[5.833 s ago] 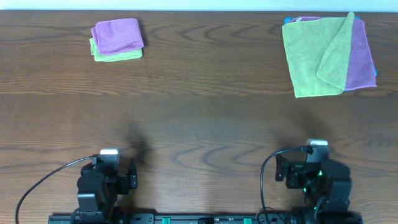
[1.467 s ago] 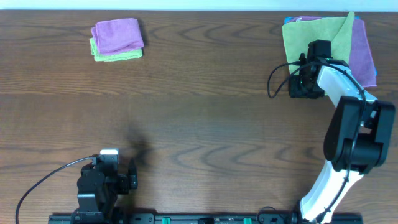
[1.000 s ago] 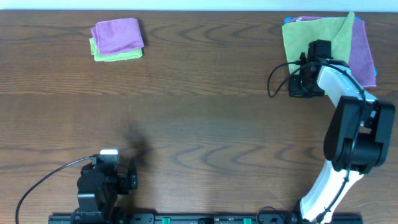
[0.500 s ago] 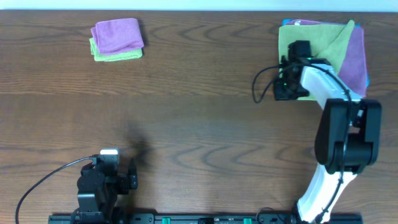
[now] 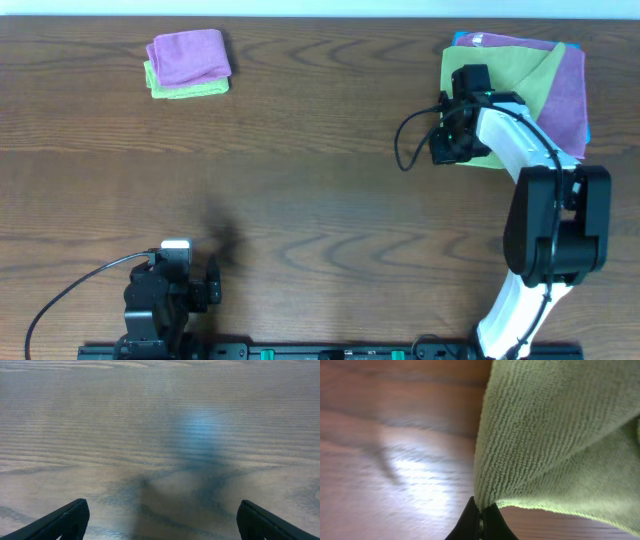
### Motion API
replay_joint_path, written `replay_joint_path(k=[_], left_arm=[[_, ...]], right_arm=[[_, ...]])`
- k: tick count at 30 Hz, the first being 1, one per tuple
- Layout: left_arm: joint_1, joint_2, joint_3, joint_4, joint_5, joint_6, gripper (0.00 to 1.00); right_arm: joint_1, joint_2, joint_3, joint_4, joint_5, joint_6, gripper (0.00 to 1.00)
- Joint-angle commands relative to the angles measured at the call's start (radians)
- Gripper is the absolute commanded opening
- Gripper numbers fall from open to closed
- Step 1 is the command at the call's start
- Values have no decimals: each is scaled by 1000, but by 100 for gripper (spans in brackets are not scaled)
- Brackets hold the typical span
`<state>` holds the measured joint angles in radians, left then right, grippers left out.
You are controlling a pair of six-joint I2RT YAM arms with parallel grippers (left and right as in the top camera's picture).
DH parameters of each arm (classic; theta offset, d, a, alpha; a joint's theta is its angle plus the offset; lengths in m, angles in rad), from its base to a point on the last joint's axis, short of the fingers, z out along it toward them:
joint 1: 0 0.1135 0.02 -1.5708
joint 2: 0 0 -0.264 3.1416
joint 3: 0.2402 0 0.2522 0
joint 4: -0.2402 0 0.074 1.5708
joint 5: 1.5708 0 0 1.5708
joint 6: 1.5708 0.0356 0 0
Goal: Fold the cloth
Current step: 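Drag the green cloth off the stack toward the table center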
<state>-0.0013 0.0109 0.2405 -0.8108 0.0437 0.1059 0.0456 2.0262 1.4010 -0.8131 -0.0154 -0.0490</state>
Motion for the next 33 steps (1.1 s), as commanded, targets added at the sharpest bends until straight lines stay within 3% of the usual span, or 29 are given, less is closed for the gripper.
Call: replay_joint_path(k=[1,14,30,31,33], left_arm=[[1,-7,-12,-5,-18,10,95],[1,-7,-12,-5,-18,10,95],[1,-7,-12,-5,-18,10,96],[1,-7,-12,-5,-18,10,95],[1,-7,-12,-5,-18,10,95]], right_arm=[[34,-22,-8,-14,-149,-31,1],[269,-22,-8,10,-285,-30,1],[744,-21,-8,151,-362,52,1],[769,-21,-8,152,-357,52,5],[812,-21,-8,160,-343,55,33]])
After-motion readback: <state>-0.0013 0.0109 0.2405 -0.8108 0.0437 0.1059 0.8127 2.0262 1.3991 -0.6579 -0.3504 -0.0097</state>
